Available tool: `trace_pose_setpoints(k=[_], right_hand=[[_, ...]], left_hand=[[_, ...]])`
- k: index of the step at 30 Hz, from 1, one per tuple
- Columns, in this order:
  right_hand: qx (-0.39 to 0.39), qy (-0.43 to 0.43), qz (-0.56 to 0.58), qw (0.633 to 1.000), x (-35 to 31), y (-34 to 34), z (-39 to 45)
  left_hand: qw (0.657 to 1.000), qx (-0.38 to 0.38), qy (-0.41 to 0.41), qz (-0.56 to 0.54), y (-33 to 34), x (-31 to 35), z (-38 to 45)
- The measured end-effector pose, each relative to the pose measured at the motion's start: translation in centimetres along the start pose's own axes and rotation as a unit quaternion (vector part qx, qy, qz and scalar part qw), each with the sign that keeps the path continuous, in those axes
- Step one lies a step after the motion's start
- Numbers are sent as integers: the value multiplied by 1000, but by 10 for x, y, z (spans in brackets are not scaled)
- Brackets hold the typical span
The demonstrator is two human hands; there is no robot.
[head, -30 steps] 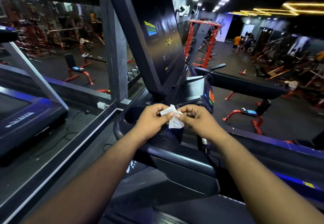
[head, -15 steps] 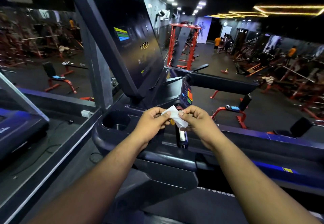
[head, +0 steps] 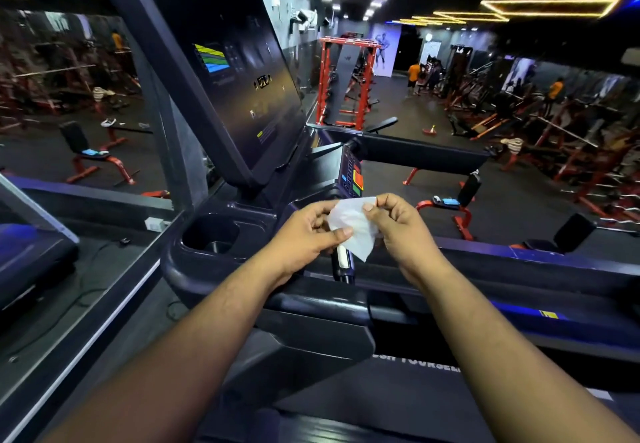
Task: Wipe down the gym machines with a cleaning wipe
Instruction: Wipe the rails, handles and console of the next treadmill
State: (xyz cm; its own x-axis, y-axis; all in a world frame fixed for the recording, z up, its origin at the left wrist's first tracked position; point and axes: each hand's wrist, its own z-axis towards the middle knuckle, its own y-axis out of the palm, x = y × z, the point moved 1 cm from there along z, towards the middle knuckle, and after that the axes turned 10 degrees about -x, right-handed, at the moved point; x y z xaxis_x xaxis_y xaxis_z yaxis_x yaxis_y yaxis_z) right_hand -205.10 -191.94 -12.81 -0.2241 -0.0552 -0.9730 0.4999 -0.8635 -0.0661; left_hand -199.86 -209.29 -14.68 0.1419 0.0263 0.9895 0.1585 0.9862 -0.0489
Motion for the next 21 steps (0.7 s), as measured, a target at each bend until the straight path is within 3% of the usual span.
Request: trace_pose_setpoints(k=[6, 11, 14, 18, 21], right_hand=[[40, 28, 21, 999, 1, 3, 5], [-73, 84, -1, 994, 9, 11, 12], [-51, 120, -76, 989, 22, 4, 24], [-27, 170, -168, 971, 39, -7, 41], [-75, 198, -333, 919, 57, -10, 53]], left_hand=[[995, 76, -9, 70, -10, -4, 2], [972, 88, -3, 218, -18, -13, 11], [959, 93, -41, 264, -24, -20, 17], [899, 82, -97, 420, -24, -24, 15], [843, 59, -114, 522, -21, -33, 13]])
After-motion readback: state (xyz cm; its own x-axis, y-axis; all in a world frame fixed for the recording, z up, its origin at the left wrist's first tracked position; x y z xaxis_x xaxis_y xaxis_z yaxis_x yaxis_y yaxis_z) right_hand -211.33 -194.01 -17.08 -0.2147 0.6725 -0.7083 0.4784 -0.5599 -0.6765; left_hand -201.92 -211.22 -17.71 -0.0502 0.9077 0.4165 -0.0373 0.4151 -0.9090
